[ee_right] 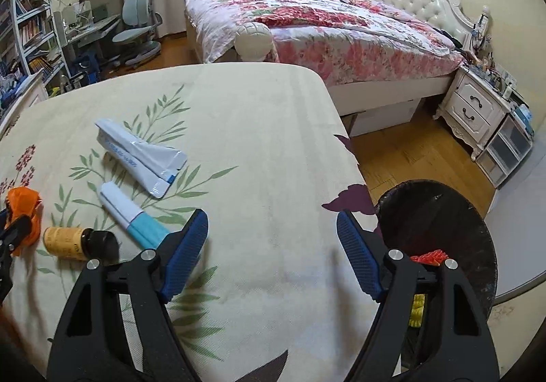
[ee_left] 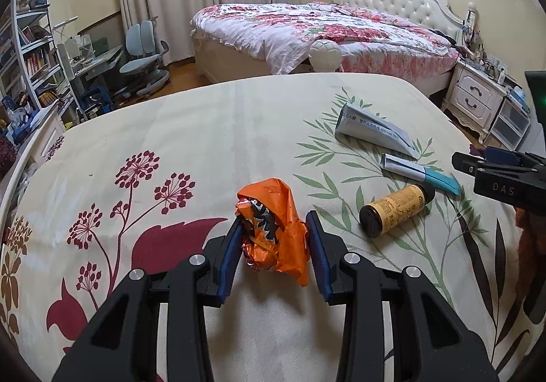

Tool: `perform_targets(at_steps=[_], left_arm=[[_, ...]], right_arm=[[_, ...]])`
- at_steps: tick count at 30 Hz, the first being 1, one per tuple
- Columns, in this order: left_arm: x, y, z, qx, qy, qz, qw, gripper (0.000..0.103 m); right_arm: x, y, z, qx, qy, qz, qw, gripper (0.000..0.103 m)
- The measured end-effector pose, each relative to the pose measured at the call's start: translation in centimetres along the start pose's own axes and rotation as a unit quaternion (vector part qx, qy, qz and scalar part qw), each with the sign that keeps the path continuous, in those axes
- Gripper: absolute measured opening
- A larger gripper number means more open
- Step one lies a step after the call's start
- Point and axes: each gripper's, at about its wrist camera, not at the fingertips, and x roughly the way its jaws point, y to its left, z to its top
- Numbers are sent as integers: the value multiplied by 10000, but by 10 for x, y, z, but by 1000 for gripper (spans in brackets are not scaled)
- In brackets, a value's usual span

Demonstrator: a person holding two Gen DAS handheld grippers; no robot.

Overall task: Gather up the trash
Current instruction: 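Grasp the white-and-teal tube with the right tool while the left tool holds the orange bag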

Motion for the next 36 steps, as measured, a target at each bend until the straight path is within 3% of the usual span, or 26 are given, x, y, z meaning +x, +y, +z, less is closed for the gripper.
perform_targets(at_steps=[9,12,13,18,34,36], left_arm=[[1,5,-2,-54,-21,-5,10000,39],[1,6,-3,-60,-26,-13,10000,39],[0,6,-3,-70,-23,-20,10000,39],[-2,9,-6,-54,-43,74,9999,39],[-3,22,-4,-191,-37,108,9998,39],[-2,25,-3,-223,-29,118,9997,39]], right_arm=[[-16,12,-30,-187,271,537,9980,76],[-23,11,-26,-140,110,437,9989,74],[-23,11,-24,-102,83,502,9987,66],[-17,22,-13,-180,142,838,9962,59],[-10,72,-7,-630,198,1149,9912,57],[-7,77,-5,-679,200,1142,9909,54]])
